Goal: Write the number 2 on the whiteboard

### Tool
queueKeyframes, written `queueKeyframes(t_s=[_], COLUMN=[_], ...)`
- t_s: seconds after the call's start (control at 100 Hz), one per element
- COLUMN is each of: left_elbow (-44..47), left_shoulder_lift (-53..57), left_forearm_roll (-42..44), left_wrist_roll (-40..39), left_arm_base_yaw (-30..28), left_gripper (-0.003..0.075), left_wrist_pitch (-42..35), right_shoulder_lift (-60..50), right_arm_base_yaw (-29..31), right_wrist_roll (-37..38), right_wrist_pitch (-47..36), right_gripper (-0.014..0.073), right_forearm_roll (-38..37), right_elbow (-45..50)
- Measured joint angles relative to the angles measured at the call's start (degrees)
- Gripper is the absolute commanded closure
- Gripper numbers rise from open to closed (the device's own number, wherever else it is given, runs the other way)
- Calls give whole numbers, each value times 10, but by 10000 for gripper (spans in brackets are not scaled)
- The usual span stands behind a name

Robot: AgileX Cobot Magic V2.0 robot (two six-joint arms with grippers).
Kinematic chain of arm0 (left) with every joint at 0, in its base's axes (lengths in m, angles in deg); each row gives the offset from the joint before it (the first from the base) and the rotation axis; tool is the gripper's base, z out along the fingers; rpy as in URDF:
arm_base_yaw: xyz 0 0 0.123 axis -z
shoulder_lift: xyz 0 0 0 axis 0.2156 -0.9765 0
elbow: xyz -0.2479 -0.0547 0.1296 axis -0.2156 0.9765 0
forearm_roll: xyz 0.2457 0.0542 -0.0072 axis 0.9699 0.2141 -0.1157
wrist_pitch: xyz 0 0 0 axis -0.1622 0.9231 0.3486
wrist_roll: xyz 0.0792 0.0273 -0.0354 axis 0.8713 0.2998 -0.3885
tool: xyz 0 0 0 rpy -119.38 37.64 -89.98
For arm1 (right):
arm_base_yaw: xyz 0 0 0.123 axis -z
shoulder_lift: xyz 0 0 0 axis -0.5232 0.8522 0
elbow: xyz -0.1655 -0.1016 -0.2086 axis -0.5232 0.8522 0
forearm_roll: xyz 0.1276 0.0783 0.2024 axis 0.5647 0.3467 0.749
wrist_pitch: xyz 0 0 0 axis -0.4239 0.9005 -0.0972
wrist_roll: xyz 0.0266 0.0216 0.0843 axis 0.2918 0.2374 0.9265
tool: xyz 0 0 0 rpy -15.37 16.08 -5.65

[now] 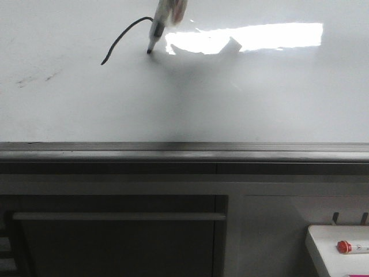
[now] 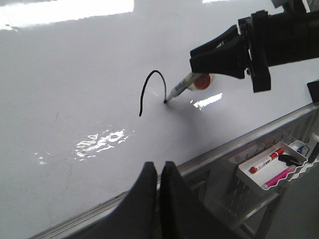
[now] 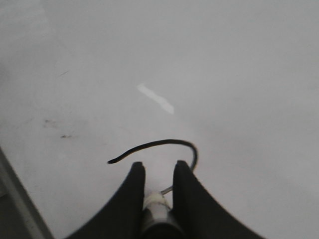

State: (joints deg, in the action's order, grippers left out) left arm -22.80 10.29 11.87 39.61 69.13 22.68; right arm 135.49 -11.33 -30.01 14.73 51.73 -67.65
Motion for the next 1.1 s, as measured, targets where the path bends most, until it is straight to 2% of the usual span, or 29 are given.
queueKeyframes(t_s=[0.26, 0.65, 0.88, 1.1], left_elbow=[0, 0, 0, 0], left_shoulder_lift=[0, 0, 0, 0], left_forearm_roll=[0, 0, 0, 0], left_wrist_roll=[0, 0, 0, 0], left_arm_base_yaw=[0, 0, 0, 0], left_gripper=[741, 741, 741, 741], left_wrist_pitch=[-2, -7, -8, -8], right_shoulder_lift=[66, 64, 22, -41], right_arm_base_yaw=[-68, -75, -35, 28], right_wrist_roll=[-1, -2, -8, -6], right_wrist_pitch=[-12, -18, -5, 24], right_gripper=[672, 672, 672, 672], right_forearm_roll=[3, 4, 7, 8], right_elbow=[1, 1, 14, 68])
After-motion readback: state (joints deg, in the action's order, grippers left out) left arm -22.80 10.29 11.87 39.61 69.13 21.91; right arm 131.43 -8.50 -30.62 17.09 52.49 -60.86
